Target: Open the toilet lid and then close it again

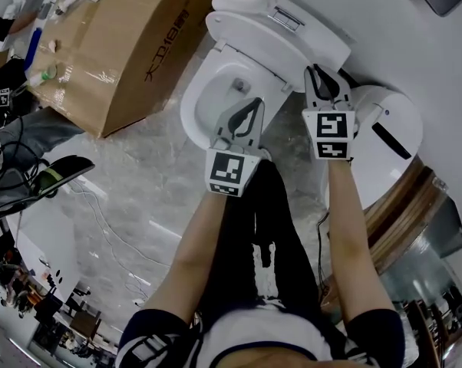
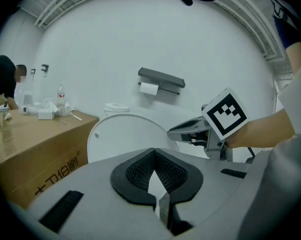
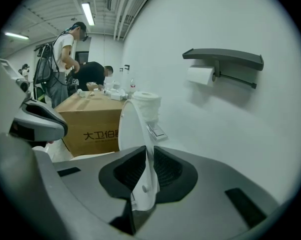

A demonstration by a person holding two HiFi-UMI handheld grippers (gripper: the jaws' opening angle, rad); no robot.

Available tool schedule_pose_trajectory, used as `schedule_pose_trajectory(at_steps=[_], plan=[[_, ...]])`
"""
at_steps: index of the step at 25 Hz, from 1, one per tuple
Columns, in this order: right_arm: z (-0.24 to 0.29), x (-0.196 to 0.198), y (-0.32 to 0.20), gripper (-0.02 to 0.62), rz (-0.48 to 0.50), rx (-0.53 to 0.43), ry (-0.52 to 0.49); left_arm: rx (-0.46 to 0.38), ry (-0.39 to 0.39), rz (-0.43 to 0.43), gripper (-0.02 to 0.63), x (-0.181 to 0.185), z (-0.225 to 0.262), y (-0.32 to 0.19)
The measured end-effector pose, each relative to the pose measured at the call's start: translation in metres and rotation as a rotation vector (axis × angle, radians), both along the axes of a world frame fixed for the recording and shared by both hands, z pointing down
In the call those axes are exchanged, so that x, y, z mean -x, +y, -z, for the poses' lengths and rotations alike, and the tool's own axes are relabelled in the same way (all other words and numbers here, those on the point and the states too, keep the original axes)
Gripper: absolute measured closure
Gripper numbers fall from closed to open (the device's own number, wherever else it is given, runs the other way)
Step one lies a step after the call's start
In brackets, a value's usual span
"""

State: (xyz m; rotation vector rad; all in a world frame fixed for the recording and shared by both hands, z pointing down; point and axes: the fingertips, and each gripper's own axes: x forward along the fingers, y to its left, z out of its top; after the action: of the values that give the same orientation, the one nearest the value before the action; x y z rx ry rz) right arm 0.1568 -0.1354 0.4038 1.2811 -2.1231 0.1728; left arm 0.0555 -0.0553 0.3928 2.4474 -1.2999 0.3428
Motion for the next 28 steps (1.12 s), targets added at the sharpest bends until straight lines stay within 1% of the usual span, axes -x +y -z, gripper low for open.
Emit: schedule_pose_trajectory(at_steps=[3,6,8,9,11,12,13,16,18,20,23,28], plan=[[0.000,-0.001,-0.001,0.551,-0.014,-0.022,-0.006,-0.002,-0.005,-0.006,0.600,0.000,0.002,0.000],[0.002,-0.001,0.001,0.551,-0.041,-0.064,0.002,-0.005,-0.010,-0.015,0.600,0.000,0.004,0.001],[0.012,-0.003,0.006,0.551,-0.074,-0.130,-0.008,-0.007,-0.010,-0.017,0.600,-0.001,0.005,0.001],[0.024,-0.003,0.009,0.551,-0.087,-0.189,-0.031,-0.009,-0.008,-0.015,0.600,-0.001,0.007,0.000],[0.053,0.003,0.017,0.554,-0.084,-0.321,-0.122,-0.016,-0.002,-0.011,0.600,-0.002,0.010,-0.001],[0.065,0.008,0.023,0.566,-0.076,-0.359,-0.182,-0.020,0.003,-0.010,0.600,-0.003,0.012,-0.002],[0.073,0.013,0.030,0.571,-0.069,-0.368,-0.243,-0.024,0.006,-0.008,0.600,-0.004,0.013,-0.002],[0.077,0.028,0.055,0.585,-0.024,-0.307,-0.384,-0.032,0.017,-0.008,0.600,-0.005,0.019,-0.001],[0.073,0.035,0.071,0.588,0.001,-0.251,-0.441,-0.033,0.030,-0.008,0.600,-0.006,0.023,0.000],[0.069,0.040,0.085,0.588,0.004,-0.203,-0.483,-0.029,0.046,-0.012,0.600,-0.007,0.026,0.002],[0.063,0.048,0.100,0.588,0.006,-0.156,-0.521,-0.032,0.048,-0.041,0.601,-0.010,0.030,0.007],[0.060,0.062,0.117,0.588,0.041,-0.117,-0.533,-0.053,0.037,-0.054,0.600,-0.012,0.034,0.016]])
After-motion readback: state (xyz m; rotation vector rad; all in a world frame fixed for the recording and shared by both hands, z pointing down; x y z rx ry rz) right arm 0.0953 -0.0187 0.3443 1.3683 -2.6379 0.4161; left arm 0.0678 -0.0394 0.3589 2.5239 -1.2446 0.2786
